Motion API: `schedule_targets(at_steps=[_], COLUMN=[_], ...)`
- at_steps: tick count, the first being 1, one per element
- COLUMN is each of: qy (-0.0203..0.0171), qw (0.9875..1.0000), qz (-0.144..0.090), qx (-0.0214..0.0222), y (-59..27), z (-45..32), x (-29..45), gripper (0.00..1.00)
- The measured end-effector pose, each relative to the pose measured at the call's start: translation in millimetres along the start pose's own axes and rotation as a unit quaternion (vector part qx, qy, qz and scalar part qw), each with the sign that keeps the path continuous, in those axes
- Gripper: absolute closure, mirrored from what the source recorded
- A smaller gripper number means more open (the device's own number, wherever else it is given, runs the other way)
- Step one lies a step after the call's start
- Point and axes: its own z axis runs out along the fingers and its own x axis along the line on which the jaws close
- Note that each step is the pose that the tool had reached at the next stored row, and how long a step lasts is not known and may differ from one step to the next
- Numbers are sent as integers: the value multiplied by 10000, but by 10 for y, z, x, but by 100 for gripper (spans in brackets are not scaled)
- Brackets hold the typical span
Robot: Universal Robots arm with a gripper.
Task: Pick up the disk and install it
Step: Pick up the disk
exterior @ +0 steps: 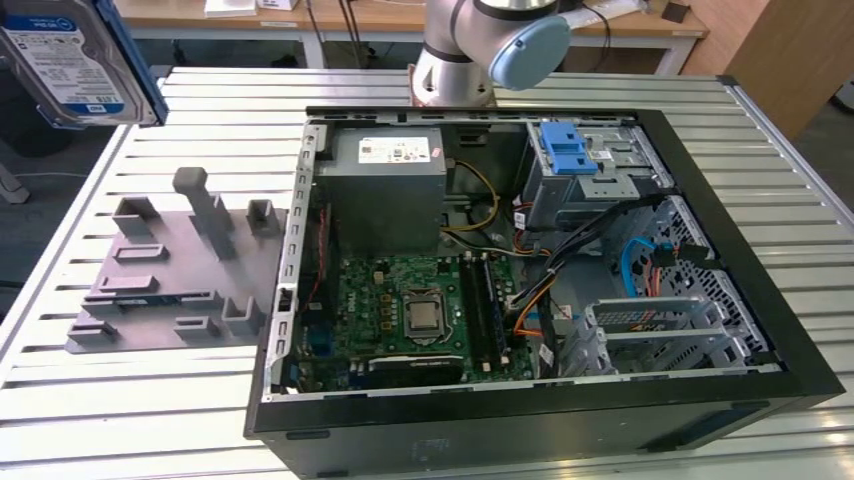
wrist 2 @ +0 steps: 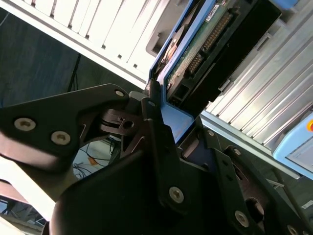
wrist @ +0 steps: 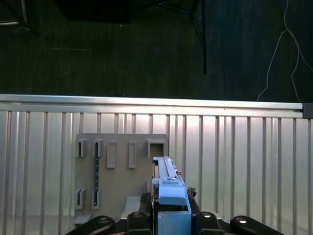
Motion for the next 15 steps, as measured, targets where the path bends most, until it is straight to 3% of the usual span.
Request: schedule_targets(at_steps=[7,15], qy=[2,3], qw=[10000,10000], qz=[23,35], qx=[2,2], y=[4,5], z=[-137,-145], x=[16,87], gripper=[63,63])
